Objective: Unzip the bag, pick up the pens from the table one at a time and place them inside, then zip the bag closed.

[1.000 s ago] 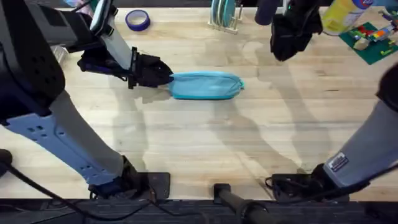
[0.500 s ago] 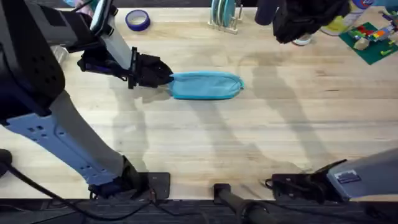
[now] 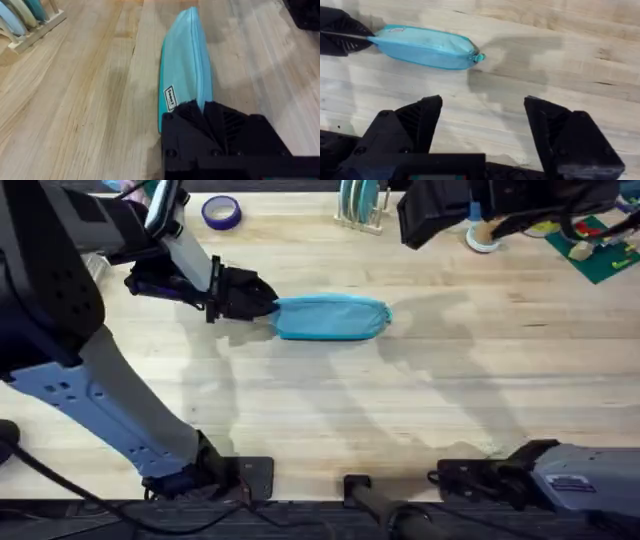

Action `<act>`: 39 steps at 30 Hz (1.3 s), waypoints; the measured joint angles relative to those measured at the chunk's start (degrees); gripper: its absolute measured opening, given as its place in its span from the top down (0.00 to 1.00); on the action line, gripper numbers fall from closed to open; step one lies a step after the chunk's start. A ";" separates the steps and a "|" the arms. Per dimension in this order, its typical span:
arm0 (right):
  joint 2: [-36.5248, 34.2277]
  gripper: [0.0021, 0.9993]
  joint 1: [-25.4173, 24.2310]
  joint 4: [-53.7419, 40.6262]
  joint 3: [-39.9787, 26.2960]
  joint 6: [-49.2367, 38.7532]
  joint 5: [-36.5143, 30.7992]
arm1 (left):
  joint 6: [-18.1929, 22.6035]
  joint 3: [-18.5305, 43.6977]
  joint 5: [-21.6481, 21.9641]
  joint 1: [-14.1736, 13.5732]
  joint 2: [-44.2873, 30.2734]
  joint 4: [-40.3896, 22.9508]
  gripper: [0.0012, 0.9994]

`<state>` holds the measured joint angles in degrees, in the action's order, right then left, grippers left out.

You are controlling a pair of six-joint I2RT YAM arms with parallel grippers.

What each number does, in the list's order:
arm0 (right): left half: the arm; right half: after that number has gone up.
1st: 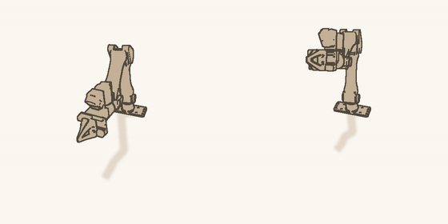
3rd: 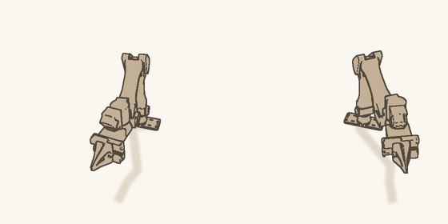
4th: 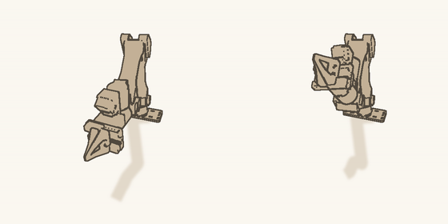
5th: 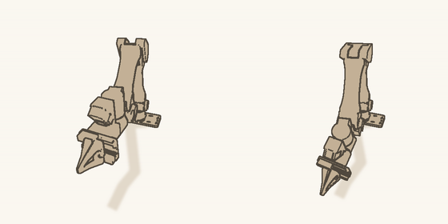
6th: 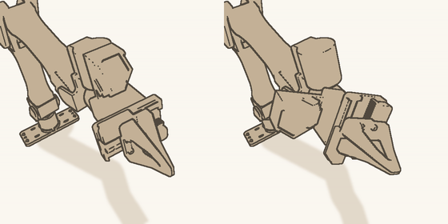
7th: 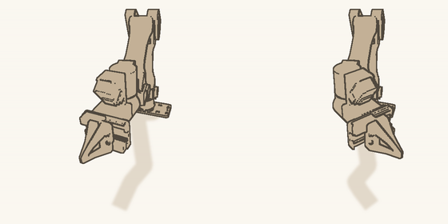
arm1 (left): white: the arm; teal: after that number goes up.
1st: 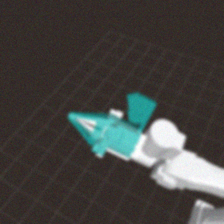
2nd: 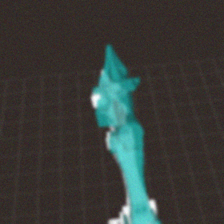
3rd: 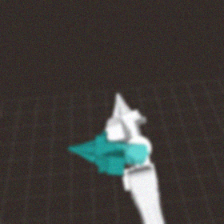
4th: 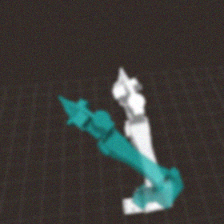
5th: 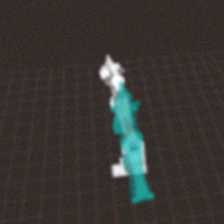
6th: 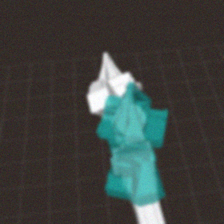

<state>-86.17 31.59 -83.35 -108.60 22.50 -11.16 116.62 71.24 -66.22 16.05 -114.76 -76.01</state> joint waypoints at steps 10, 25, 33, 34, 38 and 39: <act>0.07 0.00 0.02 -0.98 0.00 0.00 0.00 | 0.00 0.00 0.18 0.77 0.00 0.04 0.01; 0.07 0.00 0.02 -1.03 0.00 0.02 0.00 | 1.09 0.42 1.24 0.81 0.00 -2.04 0.00; 0.07 0.00 0.02 -1.05 0.00 -0.02 0.01 | 1.38 0.71 6.10 2.08 5.21 -6.22 0.00; 0.07 0.00 0.02 -1.05 0.00 -0.02 0.00 | 1.38 0.72 6.71 2.47 6.76 -7.19 0.00; 0.08 0.00 0.02 -1.05 0.00 -0.75 0.18 | 1.38 0.76 8.56 4.54 13.50 -12.00 0.00; 0.07 0.00 0.02 -1.05 0.00 -1.24 0.46 | 1.36 0.76 8.87 5.04 14.98 -13.00 0.00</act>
<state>-86.11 31.62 -84.40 -108.60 21.26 -10.70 117.97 72.01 -57.34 21.10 -99.78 -89.00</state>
